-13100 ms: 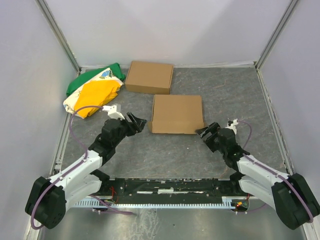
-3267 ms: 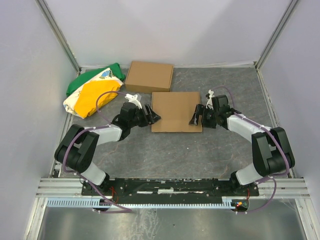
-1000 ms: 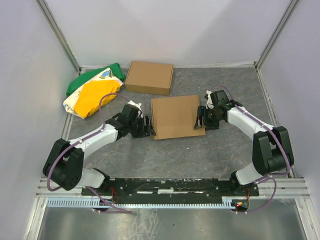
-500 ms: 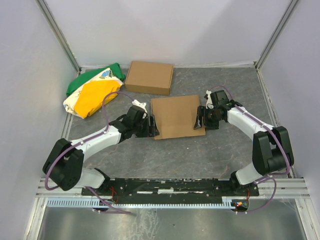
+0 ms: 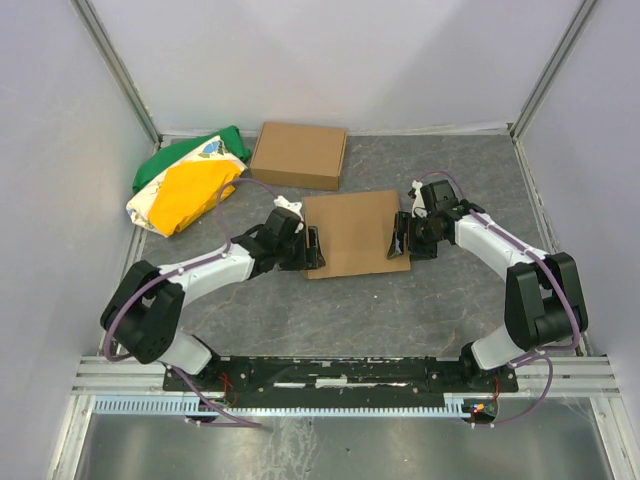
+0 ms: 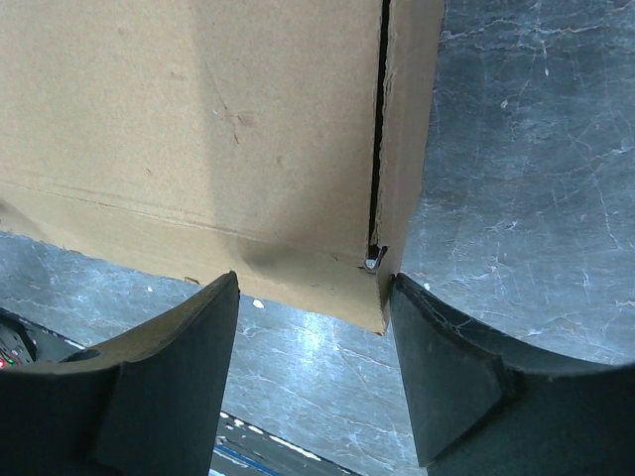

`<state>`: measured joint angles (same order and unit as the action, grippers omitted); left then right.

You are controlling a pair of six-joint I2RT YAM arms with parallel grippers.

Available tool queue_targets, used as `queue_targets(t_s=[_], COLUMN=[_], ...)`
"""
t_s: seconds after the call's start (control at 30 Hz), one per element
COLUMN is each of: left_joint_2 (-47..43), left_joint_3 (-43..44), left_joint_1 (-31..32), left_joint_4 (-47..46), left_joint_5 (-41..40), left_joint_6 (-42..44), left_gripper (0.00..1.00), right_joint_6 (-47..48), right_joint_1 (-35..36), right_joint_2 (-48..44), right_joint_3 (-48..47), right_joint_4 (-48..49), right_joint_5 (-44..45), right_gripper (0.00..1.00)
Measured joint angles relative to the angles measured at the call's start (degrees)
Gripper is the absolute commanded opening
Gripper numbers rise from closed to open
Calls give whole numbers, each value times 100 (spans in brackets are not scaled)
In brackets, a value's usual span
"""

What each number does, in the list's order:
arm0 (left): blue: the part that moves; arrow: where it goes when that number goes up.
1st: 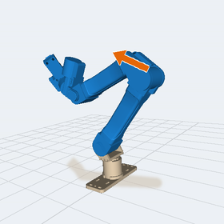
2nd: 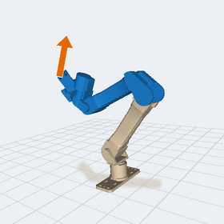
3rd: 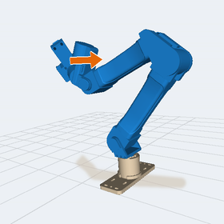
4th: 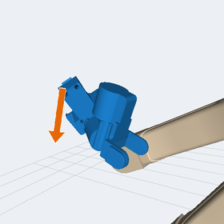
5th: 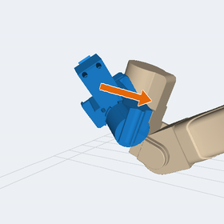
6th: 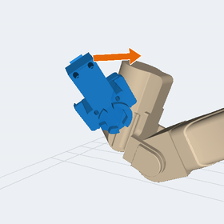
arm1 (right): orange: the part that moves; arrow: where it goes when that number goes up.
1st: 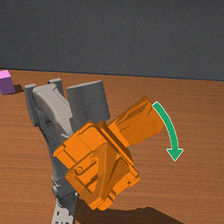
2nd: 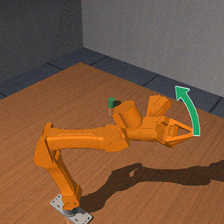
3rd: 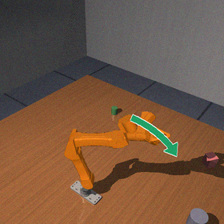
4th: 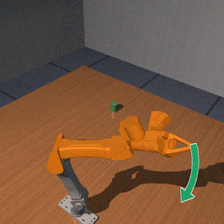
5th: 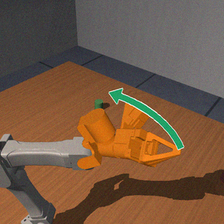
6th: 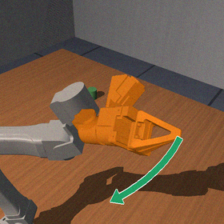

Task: Fold the paper box

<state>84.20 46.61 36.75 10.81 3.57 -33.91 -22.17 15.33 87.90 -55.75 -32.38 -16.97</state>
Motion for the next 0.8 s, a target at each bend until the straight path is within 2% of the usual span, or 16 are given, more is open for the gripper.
queue_targets(t_s=[0.5, 0.8], left_joint_2=[247, 247], left_joint_3=[186, 505], left_joint_1=[175, 173], left_joint_4=[39, 490], left_joint_5=[153, 282], left_joint_6=[9, 7], left_gripper=[68, 66], right_joint_6=[17, 59], right_joint_1=[-9, -9], right_joint_2=[0, 0], right_joint_3=[0, 0], right_joint_4=[2, -2], right_joint_5=[-15, 17], right_gripper=[69, 69])
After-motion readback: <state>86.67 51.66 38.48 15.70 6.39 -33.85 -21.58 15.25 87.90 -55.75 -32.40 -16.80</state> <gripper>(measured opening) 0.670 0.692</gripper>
